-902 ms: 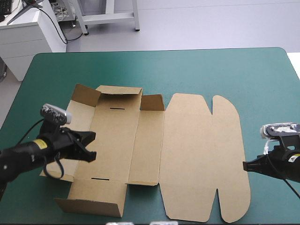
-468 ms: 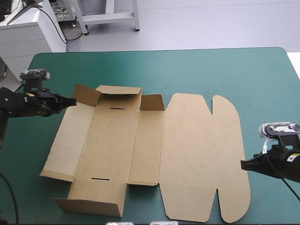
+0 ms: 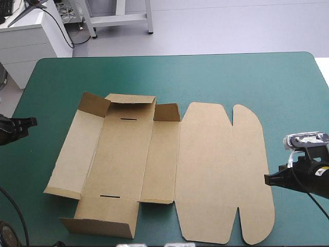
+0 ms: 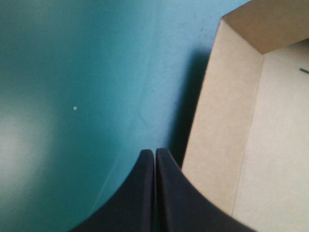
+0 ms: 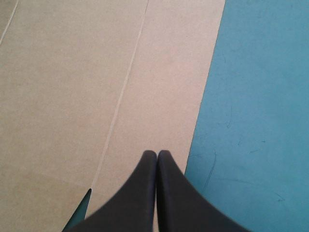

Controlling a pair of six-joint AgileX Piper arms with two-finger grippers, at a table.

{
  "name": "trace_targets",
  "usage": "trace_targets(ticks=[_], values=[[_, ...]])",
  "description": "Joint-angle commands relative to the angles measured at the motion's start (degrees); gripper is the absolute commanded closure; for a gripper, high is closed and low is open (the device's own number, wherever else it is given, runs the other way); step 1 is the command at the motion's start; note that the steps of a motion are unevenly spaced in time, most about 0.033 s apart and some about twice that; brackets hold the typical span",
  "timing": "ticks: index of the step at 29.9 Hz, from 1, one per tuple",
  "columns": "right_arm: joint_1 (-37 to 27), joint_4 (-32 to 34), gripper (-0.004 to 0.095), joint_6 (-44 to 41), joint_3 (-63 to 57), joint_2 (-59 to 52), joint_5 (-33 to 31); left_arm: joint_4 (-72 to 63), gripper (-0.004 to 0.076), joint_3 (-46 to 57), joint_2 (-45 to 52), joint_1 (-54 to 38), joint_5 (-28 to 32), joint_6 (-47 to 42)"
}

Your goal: Fold the box

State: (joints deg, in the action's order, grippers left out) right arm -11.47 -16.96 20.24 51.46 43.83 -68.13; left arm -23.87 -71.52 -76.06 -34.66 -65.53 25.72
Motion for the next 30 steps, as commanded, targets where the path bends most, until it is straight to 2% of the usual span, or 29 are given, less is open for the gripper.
trace_targets(ticks=[1,8,11,13,16,18,19,22,24,30], values=[[-0.32,-1.58,0.0927,0.55,1.08,-0.29,3.80,1.17,0.0732,-1.90,1.55,-0.72,0.52,0.17],[-0.32,-1.78,0.0927,0.55,1.08,-0.29,3.69,-2.72,0.0731,-1.90,1.55,-0.72,-0.96,0.17],[-0.32,-2.04,0.0927,0.55,1.08,-0.29,3.69,-2.80,0.0702,-1.90,1.55,-0.72,-2.08,0.17],[-0.21,-2.15,0.0927,0.55,1.08,-0.29,3.69,-2.80,0.0636,-1.90,1.55,-0.72,-2.99,0.17],[-0.21,-2.15,0.0927,0.55,1.08,-0.29,3.59,-3.96,0.0483,-1.90,1.55,-0.48,-4.45,0.17],[-0.21,-2.15,0.0927,0.55,1.08,-0.29,3.33,-6.17,0.0356,-1.90,1.55,0.16,-5.39,0.17],[-0.21,-2.15,0.0927,0.65,1.08,-0.29,3.35,-7.00,0.0269,-1.90,1.55,0.90,-5.39,0.17],[-0.21,-2.15,0.0927,1.04,1.08,-0.29,3.35,-7.97,0.0113,-1.90,1.43,1.91,-5.16,0.17],[-0.21,-2.30,0.0927,1.04,1.08,-0.29,3.20,-8.23,0.0086,-1.90,1.29,2.08,-4.60,0.17],[-0.21,-2.85,0.0927,1.17,1.08,-0.29,3.03,-7.56,0.0087,-0.60,-0.43,2.08,-4.65,1.04]])
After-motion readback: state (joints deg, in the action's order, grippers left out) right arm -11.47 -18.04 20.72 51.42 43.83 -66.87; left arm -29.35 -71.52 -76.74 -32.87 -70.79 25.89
